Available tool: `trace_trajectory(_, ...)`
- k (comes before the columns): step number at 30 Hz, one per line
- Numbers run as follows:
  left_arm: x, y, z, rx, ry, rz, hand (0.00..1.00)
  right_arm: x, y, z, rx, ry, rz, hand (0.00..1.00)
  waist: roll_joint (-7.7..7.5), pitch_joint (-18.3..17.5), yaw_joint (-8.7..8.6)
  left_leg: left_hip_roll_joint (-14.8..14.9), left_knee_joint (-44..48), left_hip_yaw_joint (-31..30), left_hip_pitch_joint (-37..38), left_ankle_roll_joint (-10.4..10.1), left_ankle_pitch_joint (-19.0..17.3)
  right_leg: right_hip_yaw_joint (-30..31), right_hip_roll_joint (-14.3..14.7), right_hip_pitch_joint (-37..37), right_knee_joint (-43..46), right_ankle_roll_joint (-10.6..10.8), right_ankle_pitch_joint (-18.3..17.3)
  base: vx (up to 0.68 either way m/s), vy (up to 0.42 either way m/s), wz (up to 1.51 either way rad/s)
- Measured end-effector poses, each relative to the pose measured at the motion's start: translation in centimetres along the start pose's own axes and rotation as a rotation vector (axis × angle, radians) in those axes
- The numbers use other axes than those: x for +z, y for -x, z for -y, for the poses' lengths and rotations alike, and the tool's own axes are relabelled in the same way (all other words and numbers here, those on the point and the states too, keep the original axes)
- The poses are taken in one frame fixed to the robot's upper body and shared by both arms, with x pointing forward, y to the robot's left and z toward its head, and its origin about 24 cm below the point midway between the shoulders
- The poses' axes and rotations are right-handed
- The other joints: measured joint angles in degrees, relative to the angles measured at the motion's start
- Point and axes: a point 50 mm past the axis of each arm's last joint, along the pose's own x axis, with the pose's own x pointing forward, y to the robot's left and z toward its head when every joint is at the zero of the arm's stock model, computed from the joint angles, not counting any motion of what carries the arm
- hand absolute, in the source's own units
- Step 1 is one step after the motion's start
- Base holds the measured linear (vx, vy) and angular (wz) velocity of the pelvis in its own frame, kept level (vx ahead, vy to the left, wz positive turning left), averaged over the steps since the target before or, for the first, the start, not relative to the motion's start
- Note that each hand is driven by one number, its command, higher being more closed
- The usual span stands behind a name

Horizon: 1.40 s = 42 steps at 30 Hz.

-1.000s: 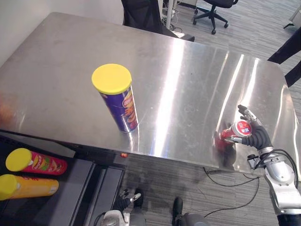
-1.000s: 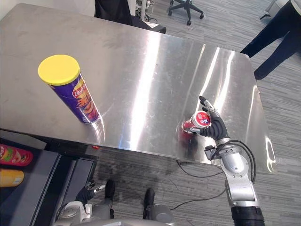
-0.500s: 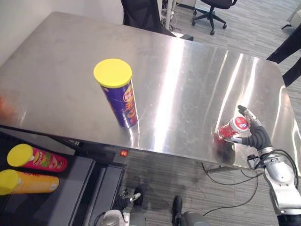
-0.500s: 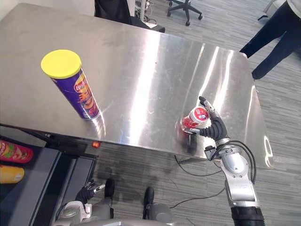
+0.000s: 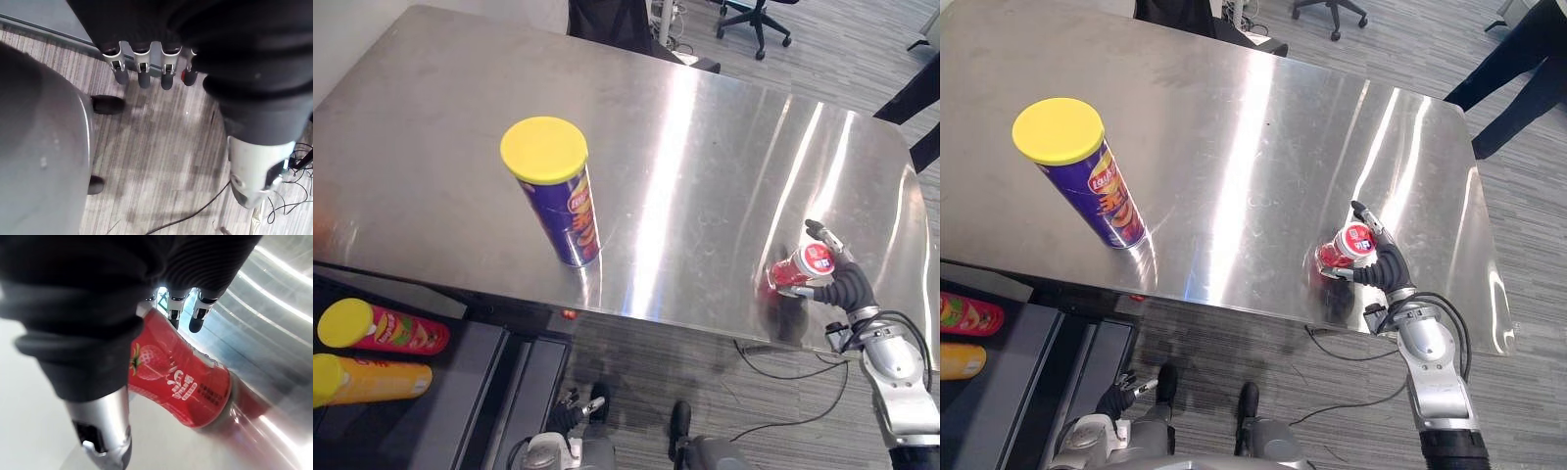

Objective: Put the gum and the chips on the shelf.

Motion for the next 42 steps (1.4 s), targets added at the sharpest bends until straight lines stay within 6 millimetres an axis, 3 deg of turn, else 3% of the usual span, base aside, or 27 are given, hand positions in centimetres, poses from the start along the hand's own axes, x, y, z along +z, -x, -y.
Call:
trace_trajectory(21, 0.25, -0.08, -0.09, 0.013, 0.025, 0.007, 0.00, 0.60, -0.09, -0.22, 0.006, -0.001, 0.040, 0.00, 0.06, 0.88, 0.12, 0.14, 0.05, 0.07, -0.60, 0.01, 0.03, 0.18, 0.10, -0.71, 0.25, -0.01, 0.02, 0.00, 0.000, 0.00)
trace_trajectory(22, 0.25, -0.08, -0.09, 0.013, 0.025, 0.007, 0.00, 0.60, -0.09, -0.23, 0.006, -0.001, 0.040, 1.00, 0.06, 0.88, 0.12, 0.15, 0.04, 0.07, -0.58, 0.01, 0.04, 0.19, 0.11, -0.71, 0.29, -0.01, 0.02, 0.00, 0.000, 0.00)
trace_trajectory(42, 0.24, -0.08, -0.11, 0.015, 0.028, 0.007, 0.00, 0.40, 0.15, -0.81, 0.009, -0.026, 0.030, 1.00, 0.06, 0.88, 0.12, 0.37, 0.00, 0.02, -0.56, -0.10, 0.07, 0.23, 0.29, -0.71, 0.42, -0.04, 0.05, 0.00, 0.000, 0.00)
